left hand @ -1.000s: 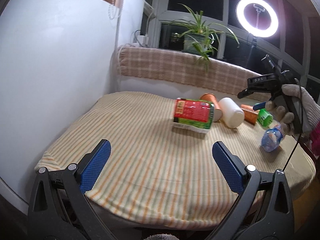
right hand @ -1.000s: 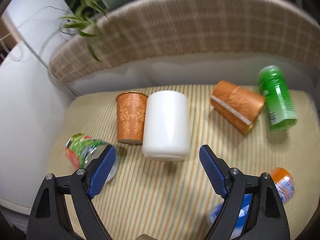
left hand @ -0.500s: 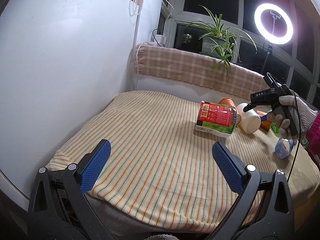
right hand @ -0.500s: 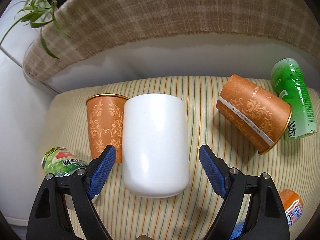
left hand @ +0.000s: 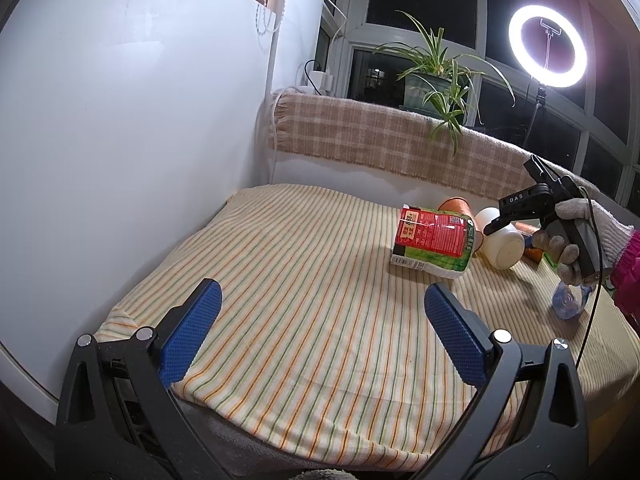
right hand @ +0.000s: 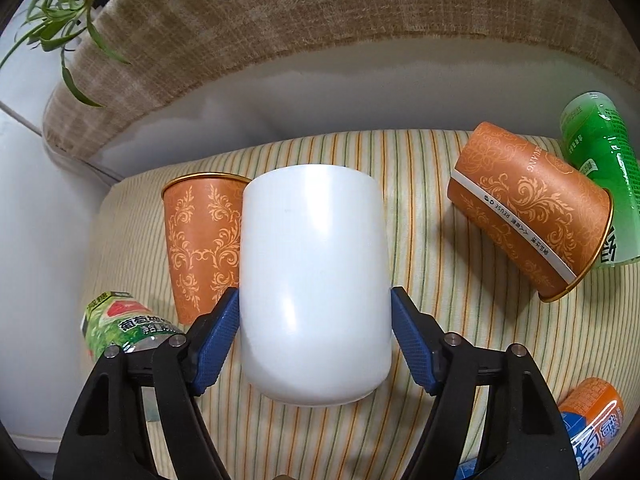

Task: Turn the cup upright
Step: 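Lift the white cup with the right gripper and carry it toward the left gripper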

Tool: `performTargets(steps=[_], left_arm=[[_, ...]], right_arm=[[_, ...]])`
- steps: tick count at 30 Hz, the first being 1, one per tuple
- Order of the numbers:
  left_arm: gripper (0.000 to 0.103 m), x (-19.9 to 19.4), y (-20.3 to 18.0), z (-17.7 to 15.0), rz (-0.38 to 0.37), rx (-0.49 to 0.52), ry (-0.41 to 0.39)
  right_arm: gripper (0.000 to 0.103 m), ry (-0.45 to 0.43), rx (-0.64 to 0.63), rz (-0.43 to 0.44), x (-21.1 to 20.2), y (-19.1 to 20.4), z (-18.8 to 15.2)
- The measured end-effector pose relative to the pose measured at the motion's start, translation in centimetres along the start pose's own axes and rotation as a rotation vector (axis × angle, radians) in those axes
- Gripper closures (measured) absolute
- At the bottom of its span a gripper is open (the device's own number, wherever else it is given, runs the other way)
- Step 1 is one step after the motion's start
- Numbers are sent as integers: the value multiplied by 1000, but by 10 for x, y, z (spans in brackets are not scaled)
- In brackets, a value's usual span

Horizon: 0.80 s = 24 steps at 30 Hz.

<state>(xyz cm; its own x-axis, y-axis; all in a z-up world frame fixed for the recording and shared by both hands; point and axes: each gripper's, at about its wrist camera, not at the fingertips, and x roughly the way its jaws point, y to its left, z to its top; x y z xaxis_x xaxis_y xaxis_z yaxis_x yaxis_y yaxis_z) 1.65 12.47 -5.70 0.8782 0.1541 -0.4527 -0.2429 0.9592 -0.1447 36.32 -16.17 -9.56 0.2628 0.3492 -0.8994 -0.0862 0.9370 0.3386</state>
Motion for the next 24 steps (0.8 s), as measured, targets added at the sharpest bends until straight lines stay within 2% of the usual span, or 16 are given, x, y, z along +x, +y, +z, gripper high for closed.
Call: performTargets(steps=[8, 13, 17, 24], left_arm=[[0, -3, -5, 2, -8, 11, -13], [0, -7, -11, 2, -17, 23, -18], [0, -7, -17, 2, -31, 28, -16], [0, -9, -28, 2, -70, 34, -6]], right_arm=[[30, -44, 1, 28, -26, -4, -19], [30, -83, 7, 80, -52, -2, -35], [30, -112, 10, 145, -73, 5, -57], [30, -125, 0, 236, -87, 10, -122]])
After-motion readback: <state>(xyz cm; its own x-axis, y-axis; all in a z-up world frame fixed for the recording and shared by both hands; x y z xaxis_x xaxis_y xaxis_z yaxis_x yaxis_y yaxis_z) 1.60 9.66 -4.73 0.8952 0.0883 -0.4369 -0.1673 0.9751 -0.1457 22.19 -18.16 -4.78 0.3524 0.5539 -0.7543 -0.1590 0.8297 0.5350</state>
